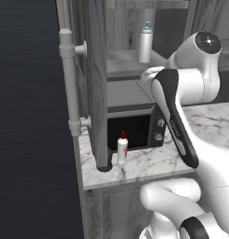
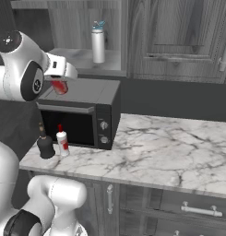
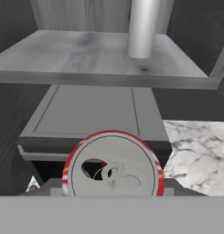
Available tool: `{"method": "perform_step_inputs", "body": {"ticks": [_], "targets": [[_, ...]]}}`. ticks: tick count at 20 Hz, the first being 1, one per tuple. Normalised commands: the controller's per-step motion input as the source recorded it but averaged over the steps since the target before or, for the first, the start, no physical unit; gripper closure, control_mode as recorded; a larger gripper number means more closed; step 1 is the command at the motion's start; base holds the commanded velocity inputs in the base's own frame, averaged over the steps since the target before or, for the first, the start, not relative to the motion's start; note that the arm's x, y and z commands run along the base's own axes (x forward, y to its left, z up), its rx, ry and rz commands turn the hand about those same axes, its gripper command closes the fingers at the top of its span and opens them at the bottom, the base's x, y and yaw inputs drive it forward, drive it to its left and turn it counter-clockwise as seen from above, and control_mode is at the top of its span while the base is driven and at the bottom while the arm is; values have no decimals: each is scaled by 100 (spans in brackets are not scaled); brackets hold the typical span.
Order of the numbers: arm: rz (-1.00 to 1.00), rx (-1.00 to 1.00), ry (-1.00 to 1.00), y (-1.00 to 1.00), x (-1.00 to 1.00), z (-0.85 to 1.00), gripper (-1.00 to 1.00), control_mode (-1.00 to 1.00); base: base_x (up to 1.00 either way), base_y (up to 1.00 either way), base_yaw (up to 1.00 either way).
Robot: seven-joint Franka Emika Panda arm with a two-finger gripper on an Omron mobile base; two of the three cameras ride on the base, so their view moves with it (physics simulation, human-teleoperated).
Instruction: Sort all alcoholic drinks to one cabinet, and non-alcoholic drinks to the other.
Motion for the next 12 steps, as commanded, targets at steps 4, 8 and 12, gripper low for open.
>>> {"method": "perform_step_inputs", "body": {"ticks": [4, 8, 12], "targets": [[0, 0, -2, 5, 20, 10, 100, -100, 0, 0, 0], [0, 0, -1, 4, 18, 9, 100, -100, 0, 0, 0], [0, 0, 0, 3, 14, 11, 100, -100, 0, 0, 0]]}}
